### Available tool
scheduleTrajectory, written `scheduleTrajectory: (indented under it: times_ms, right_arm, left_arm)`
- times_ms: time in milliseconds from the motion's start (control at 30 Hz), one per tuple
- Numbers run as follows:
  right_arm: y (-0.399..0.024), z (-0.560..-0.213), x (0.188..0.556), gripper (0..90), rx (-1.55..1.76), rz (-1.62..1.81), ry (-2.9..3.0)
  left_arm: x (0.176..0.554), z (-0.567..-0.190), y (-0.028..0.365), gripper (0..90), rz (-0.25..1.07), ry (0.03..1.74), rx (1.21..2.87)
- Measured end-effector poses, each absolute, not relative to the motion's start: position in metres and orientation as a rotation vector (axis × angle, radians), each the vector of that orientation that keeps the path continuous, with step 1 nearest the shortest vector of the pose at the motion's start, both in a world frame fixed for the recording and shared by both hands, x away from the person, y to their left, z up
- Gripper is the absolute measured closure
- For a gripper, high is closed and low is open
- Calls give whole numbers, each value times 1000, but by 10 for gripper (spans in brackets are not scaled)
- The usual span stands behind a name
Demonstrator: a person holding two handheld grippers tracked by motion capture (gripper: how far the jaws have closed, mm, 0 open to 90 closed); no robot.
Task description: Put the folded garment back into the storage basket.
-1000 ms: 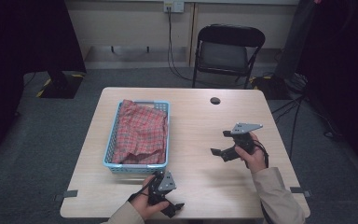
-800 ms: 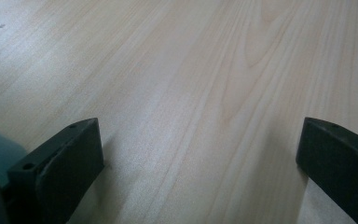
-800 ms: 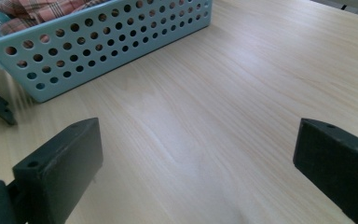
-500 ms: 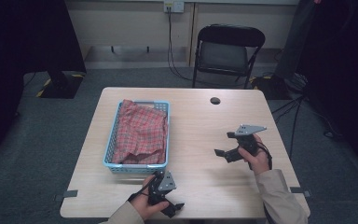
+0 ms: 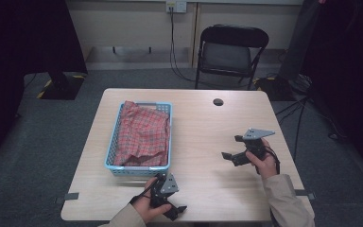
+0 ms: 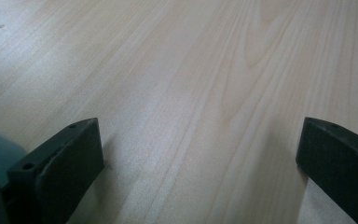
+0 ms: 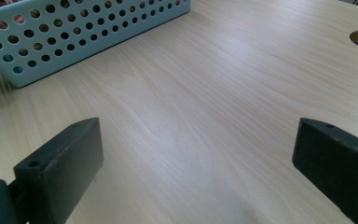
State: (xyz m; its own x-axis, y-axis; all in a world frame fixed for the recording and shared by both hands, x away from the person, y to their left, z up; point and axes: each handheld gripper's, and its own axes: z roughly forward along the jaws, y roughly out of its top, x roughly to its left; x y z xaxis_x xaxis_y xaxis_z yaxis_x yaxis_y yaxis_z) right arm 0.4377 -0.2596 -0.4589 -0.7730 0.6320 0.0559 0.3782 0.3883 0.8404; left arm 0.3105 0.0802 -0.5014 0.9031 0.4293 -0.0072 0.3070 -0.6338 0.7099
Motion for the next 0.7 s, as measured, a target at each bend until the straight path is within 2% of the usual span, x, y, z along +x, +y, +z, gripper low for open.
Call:
scheduleTrajectory:
  times_ms: [700]
  right_arm:
    - [-274,-471,435,11,912,1273,2368]
  left_arm:
    - [311,-501,80,0,205,517,2305]
